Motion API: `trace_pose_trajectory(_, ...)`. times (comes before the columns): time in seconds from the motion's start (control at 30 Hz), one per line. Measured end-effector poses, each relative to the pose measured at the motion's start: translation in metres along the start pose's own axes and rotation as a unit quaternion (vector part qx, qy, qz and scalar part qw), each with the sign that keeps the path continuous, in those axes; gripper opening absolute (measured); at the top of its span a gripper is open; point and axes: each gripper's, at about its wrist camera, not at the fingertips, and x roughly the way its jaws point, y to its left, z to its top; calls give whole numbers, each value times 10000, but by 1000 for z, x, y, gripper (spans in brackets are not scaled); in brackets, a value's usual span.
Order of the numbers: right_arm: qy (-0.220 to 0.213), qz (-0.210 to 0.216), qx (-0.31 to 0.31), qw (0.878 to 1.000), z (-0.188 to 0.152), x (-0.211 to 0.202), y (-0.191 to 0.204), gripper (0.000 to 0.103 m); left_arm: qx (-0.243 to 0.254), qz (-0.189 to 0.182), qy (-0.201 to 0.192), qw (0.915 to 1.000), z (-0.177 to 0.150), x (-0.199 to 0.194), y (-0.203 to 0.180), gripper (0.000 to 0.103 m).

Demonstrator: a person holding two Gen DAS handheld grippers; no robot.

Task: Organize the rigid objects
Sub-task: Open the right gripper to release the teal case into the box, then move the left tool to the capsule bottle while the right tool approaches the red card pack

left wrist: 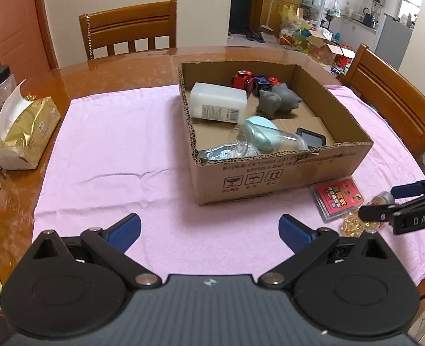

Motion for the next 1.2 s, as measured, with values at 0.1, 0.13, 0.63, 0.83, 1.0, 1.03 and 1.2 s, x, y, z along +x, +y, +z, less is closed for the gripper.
trace_pose_trajectory(0.1,76,61,-98,9999,-2,1,12,103,3,-5,-5,10000,0,-1,1,101)
trace_pose_trajectory(0.13,118,99,-146,9998,-2,2,16,103,-1,3,-2,10000,0,-1,2,101)
trace_pose_trajectory(0.63,489,804,-490,9944,-10,9,90,103,-92,-17,81,9999,-6,2,30,101)
trace_pose_trajectory(0.83,473,981,-612,9922,-8,12,108,103,-114,-70,48,9999,-6,-1,39,101)
trace_pose_trajectory(1.0,242,723,-555,9955,-3,-4,93,103,-134,-66,-1,9999,-5,-3,39,101)
trace_pose_trajectory(1.03,145,636,-529,9965,0,-9,86,103,-139,-54,-18,9999,-4,-3,38,101)
trace_pose_trajectory(1.2,-202,-180,-410,9988,14,-5,46,103,-248,37,-59,9997,-5,-2,26,101)
